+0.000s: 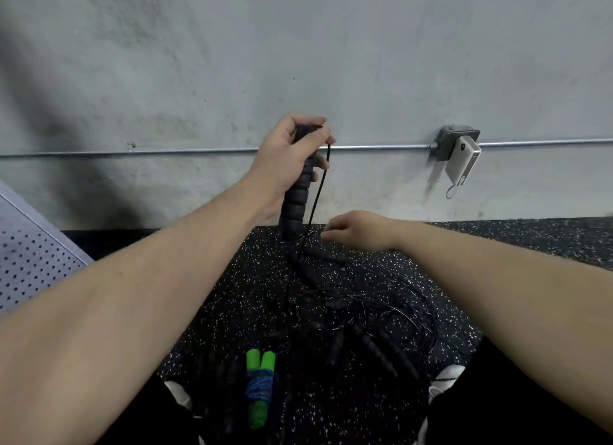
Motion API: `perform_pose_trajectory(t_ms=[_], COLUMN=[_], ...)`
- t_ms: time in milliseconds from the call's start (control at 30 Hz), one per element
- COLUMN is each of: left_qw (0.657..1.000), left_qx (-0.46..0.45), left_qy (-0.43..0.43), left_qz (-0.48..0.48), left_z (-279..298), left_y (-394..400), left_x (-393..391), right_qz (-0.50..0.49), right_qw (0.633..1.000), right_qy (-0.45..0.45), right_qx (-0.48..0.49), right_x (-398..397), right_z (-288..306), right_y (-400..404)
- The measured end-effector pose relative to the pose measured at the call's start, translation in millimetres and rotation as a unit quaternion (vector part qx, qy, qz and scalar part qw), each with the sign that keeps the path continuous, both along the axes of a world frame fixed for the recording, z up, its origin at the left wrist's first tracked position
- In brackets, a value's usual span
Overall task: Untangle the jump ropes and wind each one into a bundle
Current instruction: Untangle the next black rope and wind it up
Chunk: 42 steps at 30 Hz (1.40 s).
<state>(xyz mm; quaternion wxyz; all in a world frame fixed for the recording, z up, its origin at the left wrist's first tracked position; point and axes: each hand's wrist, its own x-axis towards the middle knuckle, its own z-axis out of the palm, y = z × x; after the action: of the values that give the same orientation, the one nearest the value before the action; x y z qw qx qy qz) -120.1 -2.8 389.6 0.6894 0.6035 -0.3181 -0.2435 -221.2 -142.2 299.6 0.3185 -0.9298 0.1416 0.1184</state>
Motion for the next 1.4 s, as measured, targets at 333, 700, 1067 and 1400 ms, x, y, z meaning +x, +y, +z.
perform_pose_trajectory(t_ms=[333, 700, 1067, 1400], left_qw=[0.999, 0.995, 0.925, 0.899], left_qx=[-0.033, 0.066, 0.339, 0.377], left_qy=[0.030, -0.051, -0.172, -0.168], left_qz=[-0.022, 0.048, -0.027, -0.145], left_z=[3.2, -8.0, -44.6, -60.5], left_y=[5.1, 22.4, 39.4, 22.1], left_x=[15.2, 29.5, 32.7, 0.3], right_qz=[-0.099, -0.020, -0.215, -0.245], right_qw=[0.994, 0.995, 0.958, 0.915], right_qy=[0.021, 0.057, -0.064, -0.121], right_qx=[0.049, 0.082, 0.181, 0.299], right_x=[22.7, 37.2, 23.2, 15.2], right_z=[-9.1, 2.0, 25.5, 47.7], right_y=[8.1, 33.0, 10.5, 24.7])
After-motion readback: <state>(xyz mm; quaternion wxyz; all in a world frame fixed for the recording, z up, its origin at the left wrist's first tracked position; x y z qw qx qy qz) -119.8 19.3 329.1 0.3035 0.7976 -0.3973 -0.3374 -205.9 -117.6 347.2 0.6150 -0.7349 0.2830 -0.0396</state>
